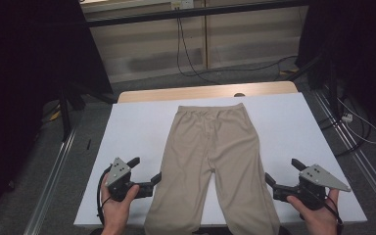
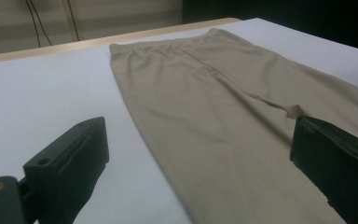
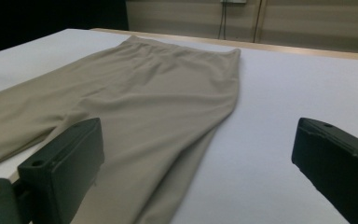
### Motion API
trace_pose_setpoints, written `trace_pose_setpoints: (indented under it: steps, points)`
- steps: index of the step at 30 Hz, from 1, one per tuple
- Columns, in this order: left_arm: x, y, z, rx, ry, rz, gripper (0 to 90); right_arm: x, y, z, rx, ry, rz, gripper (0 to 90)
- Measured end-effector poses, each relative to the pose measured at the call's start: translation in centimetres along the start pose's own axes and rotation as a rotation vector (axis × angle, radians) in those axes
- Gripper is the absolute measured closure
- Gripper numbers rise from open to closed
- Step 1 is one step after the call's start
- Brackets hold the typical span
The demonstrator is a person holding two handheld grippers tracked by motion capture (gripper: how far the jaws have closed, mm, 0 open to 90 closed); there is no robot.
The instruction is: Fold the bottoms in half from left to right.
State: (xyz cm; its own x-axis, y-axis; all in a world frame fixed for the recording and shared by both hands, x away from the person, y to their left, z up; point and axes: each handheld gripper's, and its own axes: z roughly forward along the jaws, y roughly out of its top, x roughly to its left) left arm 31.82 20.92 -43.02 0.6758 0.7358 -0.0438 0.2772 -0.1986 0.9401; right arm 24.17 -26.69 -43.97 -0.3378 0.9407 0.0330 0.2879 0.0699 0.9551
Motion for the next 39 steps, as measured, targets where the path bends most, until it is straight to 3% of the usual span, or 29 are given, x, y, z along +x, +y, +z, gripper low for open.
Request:
trace_pose_setpoints:
  steps: [6, 7, 12, 14, 18, 23, 26, 27, 28, 29, 32, 35, 37, 39]
  points:
    - [0.2, 0.1, 0.3, 0.02, -0.019, -0.019, 5.4, 0.6, 0.0, 0.4, 0.029, 0.039, 0.005, 1.7]
    - [0.3, 0.1, 0.6, 0.023, -0.034, -0.045, 5.4, 1.0, 0.1, 0.6, 0.039, 0.056, 0.008, 1.7]
    - [0.5, 0.1, 1.0, 0.053, -0.041, -0.059, 5.7, 2.2, 0.2, 1.2, 0.058, 0.099, 0.006, 2.7]
    - [0.6, 0.0, 1.2, 0.064, -0.055, -0.067, 5.9, 3.4, 0.3, 1.7, 0.083, 0.136, -0.017, 4.8]
    - [0.6, 0.1, 1.5, 0.076, -0.05, -0.053, 5.9, 4.5, 0.5, 2.2, 0.114, 0.183, -0.003, 7.7]
    - [1.1, 0.9, 2.7, 0.094, -0.06, -0.022, 6.1, 6.9, 0.8, 3.5, 0.182, 0.244, -0.042, 9.6]
    - [1.3, 1.1, 3.4, 0.091, -0.071, -0.017, 6.1, 7.8, 1.1, 4.1, 0.21, 0.273, -0.056, 13.7]
    - [1.4, 1.2, 3.9, 0.1, -0.087, -0.017, 6.1, 8.9, 1.4, 4.6, 0.221, 0.3, -0.07, 16.1]
    - [1.4, 1.2, 3.9, 0.1, -0.087, -0.017, 6.1, 8.9, 1.4, 4.6, 0.221, 0.3, -0.07, 16.1]
    - [1.6, 1.1, 4.3, 0.108, -0.093, -0.018, 6.1, 10.0, 1.7, 5.2, 0.244, 0.317, -0.081, 16.3]
    - [1.9, 1.2, 4.7, 0.114, -0.098, -0.019, 6.5, 11.0, 1.9, 5.9, 0.264, 0.347, -0.103, 17.1]
    - [2.5, 2.2, 5.4, 0.11, -0.042, 0.009, 6.9, 13.2, 2.5, 7.3, 0.31, 0.398, -0.174, 22.1]
    - [2.7, 2.5, 5.7, 0.101, -0.045, 0.027, 7.9, 13.8, 2.7, 7.7, 0.316, 0.406, -0.184, 22.0]
    - [3.1, 3.5, 6.9, 0.101, -0.028, 0.038, 7.9, 15.1, 3.1, 9.1, 0.342, 0.452, -0.18, 21.8]
